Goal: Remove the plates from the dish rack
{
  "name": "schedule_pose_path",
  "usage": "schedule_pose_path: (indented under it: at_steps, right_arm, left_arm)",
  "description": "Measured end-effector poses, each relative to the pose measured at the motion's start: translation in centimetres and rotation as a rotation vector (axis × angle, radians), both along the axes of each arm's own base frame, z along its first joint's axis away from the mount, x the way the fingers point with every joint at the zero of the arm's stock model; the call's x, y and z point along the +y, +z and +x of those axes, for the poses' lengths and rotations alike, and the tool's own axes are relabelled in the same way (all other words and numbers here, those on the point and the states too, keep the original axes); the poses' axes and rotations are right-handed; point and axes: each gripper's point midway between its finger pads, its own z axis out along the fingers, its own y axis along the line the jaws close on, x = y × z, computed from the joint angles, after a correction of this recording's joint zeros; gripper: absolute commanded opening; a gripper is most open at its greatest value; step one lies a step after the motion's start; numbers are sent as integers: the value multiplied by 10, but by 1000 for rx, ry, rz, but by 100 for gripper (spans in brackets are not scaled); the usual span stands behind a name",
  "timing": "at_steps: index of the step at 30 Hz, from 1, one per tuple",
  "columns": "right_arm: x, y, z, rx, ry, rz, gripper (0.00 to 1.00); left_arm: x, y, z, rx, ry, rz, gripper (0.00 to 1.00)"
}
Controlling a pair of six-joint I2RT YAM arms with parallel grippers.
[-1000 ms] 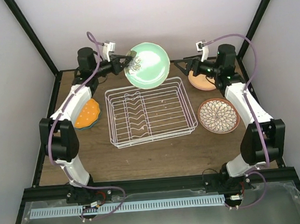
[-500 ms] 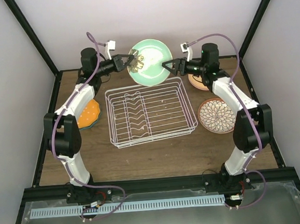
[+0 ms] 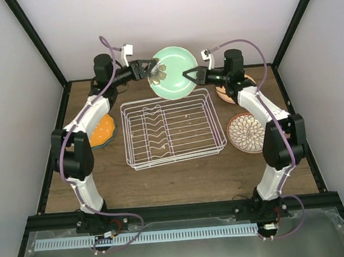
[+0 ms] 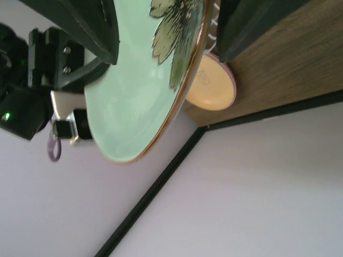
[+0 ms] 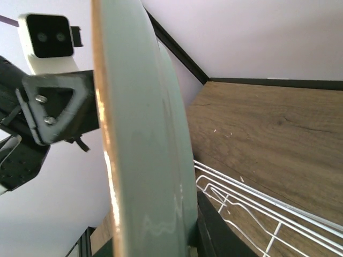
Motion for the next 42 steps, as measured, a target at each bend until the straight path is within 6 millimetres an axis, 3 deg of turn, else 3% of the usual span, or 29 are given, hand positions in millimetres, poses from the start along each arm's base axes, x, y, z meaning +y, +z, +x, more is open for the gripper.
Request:
schedule_pose_path:
  at_steps: [4,8,12,17,20,24,28,36,42]
  right_arm:
    - [-8,-5,7,37,-37,5,1]
    - [-29,1,19,61,-93,39,1]
    - [-76,1,40,94,-215,61,1]
    - [-154,-11,65,180,-433,74,1]
    - [-196,-23,72,249,-562,70,1]
    - [-237,-39,74,323,-689,59,1]
    - [-255,-62,77,395,-753,41,1]
    - [-271,-140,81,594,-827,-28,1]
    - [-280,-176,81,675,-863,-59,1]
  left_arm:
    - [10,10,11,-11,69,-15,77]
    - [35,14,28,-6,164,-23,80]
    - [71,11,46,7,273,-19,80]
    - [111,1,60,34,383,11,81]
    - [119,-6,62,47,401,35,81]
    - [122,-10,55,58,401,54,81]
    - [125,-1,40,50,397,63,82]
    - [132,26,12,-14,397,81,82]
    - [137,27,3,-14,403,84,82]
